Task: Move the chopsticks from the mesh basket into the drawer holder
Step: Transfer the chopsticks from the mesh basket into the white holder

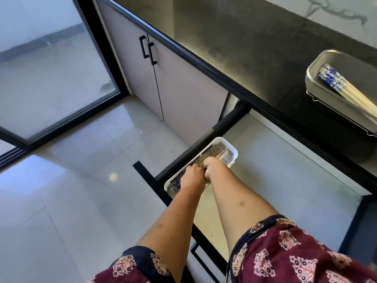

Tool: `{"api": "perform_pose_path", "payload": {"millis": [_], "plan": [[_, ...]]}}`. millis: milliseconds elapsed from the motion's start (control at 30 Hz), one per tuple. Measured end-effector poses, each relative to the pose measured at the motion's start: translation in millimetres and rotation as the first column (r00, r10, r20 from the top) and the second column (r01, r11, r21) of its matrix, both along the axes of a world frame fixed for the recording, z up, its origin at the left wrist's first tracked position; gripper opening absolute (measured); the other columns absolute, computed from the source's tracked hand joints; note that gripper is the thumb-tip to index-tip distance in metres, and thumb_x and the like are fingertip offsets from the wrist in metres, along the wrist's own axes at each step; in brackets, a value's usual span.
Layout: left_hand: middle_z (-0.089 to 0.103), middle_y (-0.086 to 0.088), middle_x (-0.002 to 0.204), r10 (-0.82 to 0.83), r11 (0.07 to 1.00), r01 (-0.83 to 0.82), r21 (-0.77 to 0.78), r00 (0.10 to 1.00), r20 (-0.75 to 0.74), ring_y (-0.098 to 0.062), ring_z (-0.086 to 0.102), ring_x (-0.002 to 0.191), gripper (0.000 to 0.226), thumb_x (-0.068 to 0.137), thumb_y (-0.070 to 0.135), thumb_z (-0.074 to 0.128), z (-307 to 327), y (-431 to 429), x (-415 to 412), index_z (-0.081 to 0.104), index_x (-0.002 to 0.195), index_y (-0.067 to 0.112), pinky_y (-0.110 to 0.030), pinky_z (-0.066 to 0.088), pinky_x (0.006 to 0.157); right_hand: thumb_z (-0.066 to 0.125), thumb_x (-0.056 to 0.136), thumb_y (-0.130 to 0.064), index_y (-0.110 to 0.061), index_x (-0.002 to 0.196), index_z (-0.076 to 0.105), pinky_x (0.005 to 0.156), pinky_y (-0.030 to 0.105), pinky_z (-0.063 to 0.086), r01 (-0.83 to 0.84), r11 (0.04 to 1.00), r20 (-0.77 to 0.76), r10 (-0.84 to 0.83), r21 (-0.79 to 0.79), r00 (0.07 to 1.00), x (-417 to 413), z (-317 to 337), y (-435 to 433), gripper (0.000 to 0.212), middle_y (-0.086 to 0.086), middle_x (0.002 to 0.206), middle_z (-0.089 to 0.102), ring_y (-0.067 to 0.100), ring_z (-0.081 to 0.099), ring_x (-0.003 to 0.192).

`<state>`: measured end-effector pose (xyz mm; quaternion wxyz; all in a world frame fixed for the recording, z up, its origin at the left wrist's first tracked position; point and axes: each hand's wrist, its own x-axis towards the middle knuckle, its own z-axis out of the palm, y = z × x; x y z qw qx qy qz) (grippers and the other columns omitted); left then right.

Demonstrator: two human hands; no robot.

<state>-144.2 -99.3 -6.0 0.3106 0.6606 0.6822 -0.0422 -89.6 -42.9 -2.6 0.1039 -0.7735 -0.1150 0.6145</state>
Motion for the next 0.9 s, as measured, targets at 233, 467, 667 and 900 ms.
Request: {"api": "perform_pose_path", "payload": {"millis": [233,467,667,900], "plan": [[0.011,-0.006,0.158,-0.275,0.953,0.235,-0.192,0.936,-0.219,-0.027,0.008,0.145,0.066,0.096,0.019,0.048,-2,-5,-5,0.013,0.151,0.015,-0.043,0.031,0.112,0.047,0.094,-0.011,0.001,0.129,0.048,0.081,0.032,0.052,-0.009,0.997,0.023,0.007,0.076,1.0,-14,11,-11,0.038,0.015,0.121,0.063,0.025,0.062,0.107],[0.016,-0.011,0.157,-0.418,0.896,0.327,-0.299,0.849,-0.322,-0.028,0.007,0.146,0.062,0.096,0.019,0.046,-1,-5,-6,0.016,0.151,0.013,-0.042,0.02,0.117,0.037,0.1,-0.014,-0.005,0.146,0.024,0.1,0.04,0.046,0.102,0.975,0.146,-0.132,0.196,0.98,-23,3,-16,0.048,0.017,0.143,0.039,0.035,0.044,0.128],[0.004,-0.006,0.16,-0.35,0.916,0.271,-0.298,0.901,-0.258,-0.026,0.003,0.146,0.072,0.095,0.016,0.051,1,-5,-2,0.008,0.152,0.018,-0.04,0.027,0.112,0.045,0.095,-0.009,0.003,0.126,0.051,0.075,0.029,0.046,-0.365,0.925,0.358,0.305,0.11,0.882,-10,0,-5,0.034,0.015,0.117,0.061,0.029,0.06,0.104],[-0.008,-0.001,0.16,-0.307,0.939,0.251,-0.235,0.919,-0.247,-0.023,0.003,0.147,0.07,0.099,0.018,0.04,0,-7,-3,-0.004,0.152,0.015,-0.042,0.031,0.11,0.05,0.093,-0.016,-0.003,0.153,0.003,0.115,0.041,0.03,-0.633,0.774,0.544,0.538,-0.017,0.644,9,-3,13,0.077,0.009,0.162,0.005,0.029,0.021,0.146]]}}
